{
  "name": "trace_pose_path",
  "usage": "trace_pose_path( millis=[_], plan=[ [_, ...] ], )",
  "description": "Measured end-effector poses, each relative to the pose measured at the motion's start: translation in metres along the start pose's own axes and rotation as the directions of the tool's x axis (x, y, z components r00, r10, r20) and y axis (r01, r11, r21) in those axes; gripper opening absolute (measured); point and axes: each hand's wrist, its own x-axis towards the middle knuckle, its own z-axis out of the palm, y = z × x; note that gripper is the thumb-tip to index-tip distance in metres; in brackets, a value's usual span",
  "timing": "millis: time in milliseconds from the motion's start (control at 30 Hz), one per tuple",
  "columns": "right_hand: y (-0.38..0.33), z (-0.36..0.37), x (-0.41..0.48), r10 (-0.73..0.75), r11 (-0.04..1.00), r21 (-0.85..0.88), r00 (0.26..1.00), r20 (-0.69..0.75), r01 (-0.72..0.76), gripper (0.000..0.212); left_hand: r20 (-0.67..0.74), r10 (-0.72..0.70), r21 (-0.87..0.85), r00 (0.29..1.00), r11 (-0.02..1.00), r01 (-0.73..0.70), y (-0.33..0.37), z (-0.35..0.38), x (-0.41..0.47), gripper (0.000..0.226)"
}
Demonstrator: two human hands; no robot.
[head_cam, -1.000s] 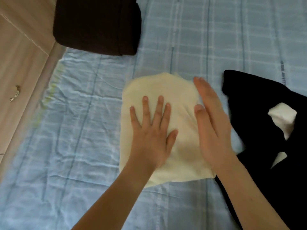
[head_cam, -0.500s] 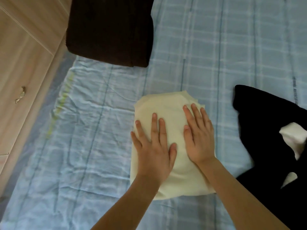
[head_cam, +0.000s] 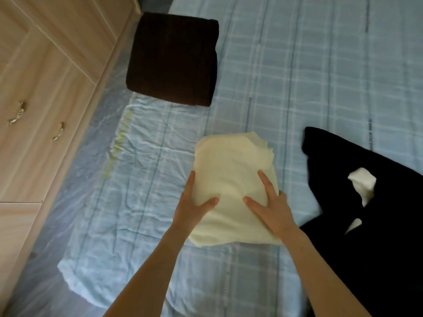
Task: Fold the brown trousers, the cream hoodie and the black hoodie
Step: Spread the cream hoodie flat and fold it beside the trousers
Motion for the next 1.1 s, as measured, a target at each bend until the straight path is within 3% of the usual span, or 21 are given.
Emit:
trace_pose_path(
  millis=[100, 267, 567, 800, 967, 1100],
  plan=[
    [-0.006, -0.016, -0.016, -0.059, 0.981, 0.194, 0.99, 0.132, 0.032, 0.086, 0.074, -0.098, -0.13, 0.992, 0.986, 0.108, 0.008, -0.012, -0.021, 0.101],
    [-0.008, -0.021, -0.097, -0.048, 0.952, 0.306, 0.995, 0.092, 0.017, 0.081, 0.069, -0.133, -0.199, 0.989, 0.969, 0.145, 0.027, -0.039, -0.103, 0.1],
    [-0.086, -0.024, -0.244, -0.26, 0.919, 0.319, 0.965, 0.04, 0.234, 0.081, -0.147, -0.012, -0.25, 0.989, 0.968, -0.026, 0.05, -0.139, -0.265, 0.1],
    [-0.152, 0.009, -0.29, -0.455, 0.866, 0.258, 0.889, 0.056, 0.428, 0.082, -0.294, 0.075, -0.356, 0.953, 0.917, -0.182, 0.022, -0.209, -0.318, 0.084],
    [-0.182, 0.085, -0.326, -0.44, 0.857, 0.294, 0.898, -0.011, 0.423, 0.086, -0.261, 0.231, -0.229, 0.937, 0.928, -0.293, -0.023, -0.284, -0.331, 0.085],
    [-0.207, 0.158, -0.36, -0.388, 0.868, 0.301, 0.918, -0.083, 0.394, 0.081, -0.232, 0.271, -0.147, 0.934, 0.94, -0.309, -0.072, -0.349, -0.329, 0.081]
  ],
)
